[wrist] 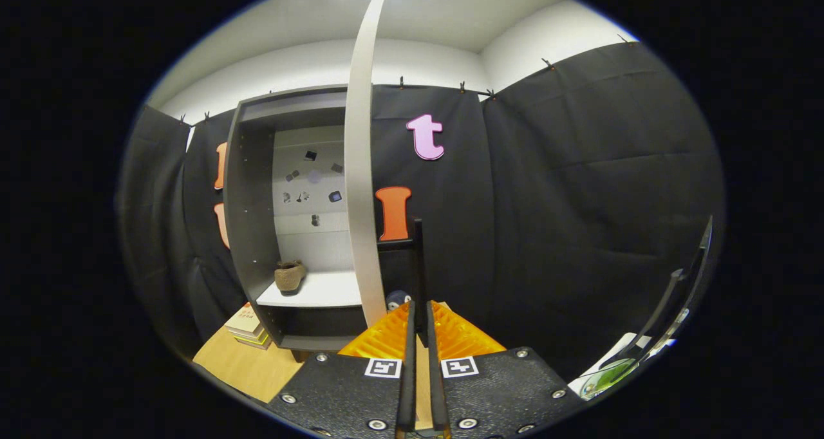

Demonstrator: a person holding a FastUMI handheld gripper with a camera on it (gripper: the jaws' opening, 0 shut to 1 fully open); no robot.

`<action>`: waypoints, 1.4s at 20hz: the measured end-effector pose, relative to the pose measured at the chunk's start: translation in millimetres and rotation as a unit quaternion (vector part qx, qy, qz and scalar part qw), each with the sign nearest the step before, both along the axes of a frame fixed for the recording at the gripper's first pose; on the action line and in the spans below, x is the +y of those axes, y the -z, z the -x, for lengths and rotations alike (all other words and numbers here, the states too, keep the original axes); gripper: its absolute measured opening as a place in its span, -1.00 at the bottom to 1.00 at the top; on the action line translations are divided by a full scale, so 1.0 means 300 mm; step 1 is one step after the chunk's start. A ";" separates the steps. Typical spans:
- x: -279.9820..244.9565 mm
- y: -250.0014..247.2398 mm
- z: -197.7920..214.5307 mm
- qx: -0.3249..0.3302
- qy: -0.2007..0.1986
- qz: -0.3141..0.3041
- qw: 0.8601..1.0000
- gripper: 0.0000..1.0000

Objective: Open the shoe cabinet door, grab the shoes and put them into the shoe cabinet, then close the shoe cabinet door.

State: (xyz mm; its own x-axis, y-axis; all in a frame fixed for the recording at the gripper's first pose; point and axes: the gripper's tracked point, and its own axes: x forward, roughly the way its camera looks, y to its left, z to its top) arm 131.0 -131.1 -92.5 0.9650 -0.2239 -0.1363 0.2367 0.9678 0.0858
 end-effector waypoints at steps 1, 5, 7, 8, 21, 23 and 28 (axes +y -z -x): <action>0.021 -0.009 0.011 -0.002 0.005 0.000 1.000 -0.81; 0.093 -0.049 0.043 -0.004 0.033 0.000 0.999 -0.49; 0.149 -0.048 0.070 -0.002 0.036 0.001 0.999 -0.17; 0.194 -0.036 0.090 -0.001 0.033 0.003 0.999 -0.05; 0.616 0.266 0.010 0.069 -0.052 -0.024 0.996 0.75; 0.642 0.347 -0.018 0.077 -0.064 -0.027 0.995 0.75; 0.668 0.565 -0.095 0.103 -0.081 -0.045 0.990 0.75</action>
State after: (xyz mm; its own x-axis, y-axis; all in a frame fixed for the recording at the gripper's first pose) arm 159.4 69.3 -262.1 0.9373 -0.0465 -0.3454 0.1003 0.9851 0.1394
